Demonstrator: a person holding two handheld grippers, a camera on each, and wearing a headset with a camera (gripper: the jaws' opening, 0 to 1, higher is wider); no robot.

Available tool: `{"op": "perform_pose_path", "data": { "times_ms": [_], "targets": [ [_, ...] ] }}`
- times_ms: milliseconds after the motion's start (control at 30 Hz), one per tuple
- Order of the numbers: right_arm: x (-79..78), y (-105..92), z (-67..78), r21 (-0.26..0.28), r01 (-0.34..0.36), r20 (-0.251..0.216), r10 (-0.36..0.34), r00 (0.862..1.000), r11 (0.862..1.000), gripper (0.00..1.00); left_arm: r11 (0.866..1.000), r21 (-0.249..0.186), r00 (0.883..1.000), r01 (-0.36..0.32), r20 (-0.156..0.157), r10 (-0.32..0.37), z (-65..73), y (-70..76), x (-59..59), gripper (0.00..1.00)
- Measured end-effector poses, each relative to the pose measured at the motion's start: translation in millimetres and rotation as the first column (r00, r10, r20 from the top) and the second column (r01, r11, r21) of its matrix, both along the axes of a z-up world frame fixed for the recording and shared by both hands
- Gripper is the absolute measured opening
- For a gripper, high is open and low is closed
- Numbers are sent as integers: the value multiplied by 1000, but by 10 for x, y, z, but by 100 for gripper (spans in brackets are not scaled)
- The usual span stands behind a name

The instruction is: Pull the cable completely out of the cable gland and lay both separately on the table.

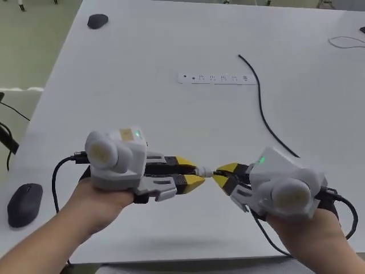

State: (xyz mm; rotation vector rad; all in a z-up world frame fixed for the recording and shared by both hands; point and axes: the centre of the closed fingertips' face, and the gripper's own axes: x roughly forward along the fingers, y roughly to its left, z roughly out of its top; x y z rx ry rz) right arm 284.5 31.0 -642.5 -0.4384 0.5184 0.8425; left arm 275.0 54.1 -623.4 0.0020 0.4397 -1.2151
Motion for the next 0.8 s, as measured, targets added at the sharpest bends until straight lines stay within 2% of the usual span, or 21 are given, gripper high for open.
{"op": "perform_pose_path", "data": {
  "times_ms": [200,367,400,467,667,700,733,800],
  "targets": [
    [17,-167,-82,26,66,-46,-64,997,997,0,1000,1,1000,-2,10,2,15,0,5,15],
    [49,-308,-144,73,146,-109,-138,984,986,0,1000,-1,1000,-12,13,12,27,-7,0,15],
    [55,-342,-171,93,177,-140,-163,977,980,0,1000,-1,1000,-17,12,17,27,-6,1,15],
    [82,-424,-223,108,219,-172,-199,965,970,0,1000,1,1000,-22,11,22,25,-3,0,15],
    [113,-620,-362,124,305,-243,-269,932,944,0,999,8,999,-32,11,32,28,1,-15,15],
    [116,-656,-397,128,327,-263,-286,921,936,0,999,10,999,-34,11,34,26,2,-18,15],
    [120,-681,-417,128,338,-271,-296,916,932,0,999,11,999,-35,10,35,23,2,-21,15],
    [118,-739,-479,133,379,-308,-325,894,916,0,999,13,999,-37,10,37,10,-5,-28,15]
  ]
}}
